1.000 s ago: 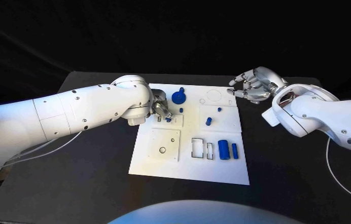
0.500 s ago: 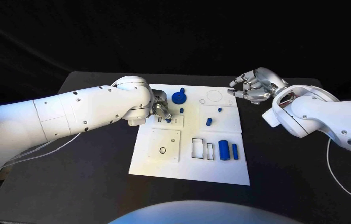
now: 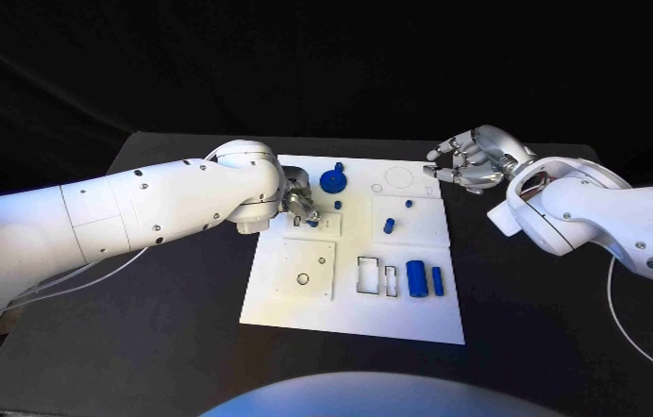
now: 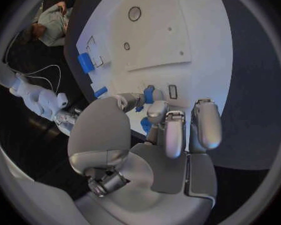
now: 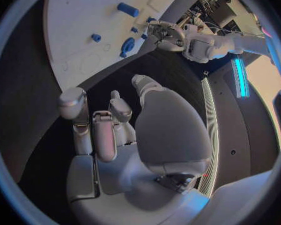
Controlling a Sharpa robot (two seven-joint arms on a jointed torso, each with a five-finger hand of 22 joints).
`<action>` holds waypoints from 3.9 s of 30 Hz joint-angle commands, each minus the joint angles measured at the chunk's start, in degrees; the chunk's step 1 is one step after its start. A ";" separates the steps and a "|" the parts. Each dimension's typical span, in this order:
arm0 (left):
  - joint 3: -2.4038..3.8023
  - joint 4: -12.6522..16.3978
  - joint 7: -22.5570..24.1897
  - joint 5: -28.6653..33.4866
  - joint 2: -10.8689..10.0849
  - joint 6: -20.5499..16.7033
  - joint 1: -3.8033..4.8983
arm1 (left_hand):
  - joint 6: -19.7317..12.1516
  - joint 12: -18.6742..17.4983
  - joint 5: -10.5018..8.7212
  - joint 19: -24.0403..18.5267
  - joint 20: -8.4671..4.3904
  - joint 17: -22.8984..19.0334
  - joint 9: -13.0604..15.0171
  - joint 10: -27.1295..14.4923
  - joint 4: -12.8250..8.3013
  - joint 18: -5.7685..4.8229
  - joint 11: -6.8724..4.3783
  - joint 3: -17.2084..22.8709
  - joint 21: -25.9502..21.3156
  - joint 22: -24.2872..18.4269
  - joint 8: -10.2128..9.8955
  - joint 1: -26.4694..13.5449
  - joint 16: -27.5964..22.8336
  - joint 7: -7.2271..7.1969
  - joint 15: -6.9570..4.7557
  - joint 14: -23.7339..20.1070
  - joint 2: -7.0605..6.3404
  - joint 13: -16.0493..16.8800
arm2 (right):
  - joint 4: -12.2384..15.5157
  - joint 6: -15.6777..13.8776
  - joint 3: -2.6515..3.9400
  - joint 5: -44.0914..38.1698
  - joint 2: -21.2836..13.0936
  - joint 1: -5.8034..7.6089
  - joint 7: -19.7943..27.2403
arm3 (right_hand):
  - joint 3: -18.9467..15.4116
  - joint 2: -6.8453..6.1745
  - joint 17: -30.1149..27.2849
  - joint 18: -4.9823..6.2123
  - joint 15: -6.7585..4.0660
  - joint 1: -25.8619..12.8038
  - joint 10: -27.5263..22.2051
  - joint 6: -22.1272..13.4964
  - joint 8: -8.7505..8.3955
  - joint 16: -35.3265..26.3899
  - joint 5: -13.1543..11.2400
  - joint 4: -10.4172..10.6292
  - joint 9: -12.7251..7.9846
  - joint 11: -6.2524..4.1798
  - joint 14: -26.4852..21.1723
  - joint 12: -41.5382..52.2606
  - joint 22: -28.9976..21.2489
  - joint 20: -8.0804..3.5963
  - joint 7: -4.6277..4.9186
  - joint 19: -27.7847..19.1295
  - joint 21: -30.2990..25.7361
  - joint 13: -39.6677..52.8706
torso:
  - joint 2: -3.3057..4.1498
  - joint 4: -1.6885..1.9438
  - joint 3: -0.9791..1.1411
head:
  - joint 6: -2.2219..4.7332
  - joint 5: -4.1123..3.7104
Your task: Assemble the parts on the task board
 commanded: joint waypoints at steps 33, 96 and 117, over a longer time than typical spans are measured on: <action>-0.14 -0.38 -1.97 0.15 1.13 4.12 -0.22 | 1.30 0.40 0.29 0.53 -0.09 15.07 -0.21 0.81 -11.80 -1.00 -0.06 11.61 0.57 6.72 0.12 0.45 0.36 -0.65 -0.50 5.84 -0.11 0.38 | -0.04 -0.64 0.00 0.18 0.09 -0.06 1.17 | 1.08 0.02 5.03 0.49 -0.35 -0.75 0.57 0.29 0.41 0.12 1.37 -0.16 0.24 -0.09 3.26 0.46 0.32 -0.24 -0.32 0.65 0.30 0.14 | 0.01 -0.02 0.09 | -0.50 -0.08; 0.48 -5.37 -3.84 5.53 3.11 5.26 0.03 | 2.67 -0.16 -6.13 0.60 -0.30 15.07 -2.64 1.43 -5.37 -1.01 -0.48 0.89 -0.41 6.82 -3.48 -7.72 0.36 -1.45 -0.80 5.84 -2.36 0.37 | -0.31 -0.33 -0.01 0.22 0.23 -0.30 1.04 | 1.35 -0.23 4.59 0.62 -0.36 -1.01 0.22 0.19 0.42 -0.13 1.67 -0.17 0.29 -0.09 3.14 0.05 -0.14 -0.26 -0.32 0.39 -0.34 -0.40 | -0.09 -0.05 0.10 | -0.59 -0.42; 1.13 -4.64 -3.66 5.02 2.21 3.05 0.07 | 4.26 0.29 -3.03 1.28 -0.46 15.07 -3.06 1.93 3.42 -1.12 -0.42 -14.10 -0.54 7.41 -4.16 -8.23 0.36 -1.34 -0.83 5.84 -2.78 1.53 | -0.49 -0.54 -0.01 0.22 0.12 -0.34 1.13 | 1.38 -0.31 4.69 0.57 -0.35 -1.21 0.21 0.12 0.40 -0.08 1.65 -0.12 0.30 -0.07 3.17 0.05 0.04 -0.27 -0.30 0.50 -0.15 -0.42 | -0.17 0.00 0.07 | -0.14 -0.29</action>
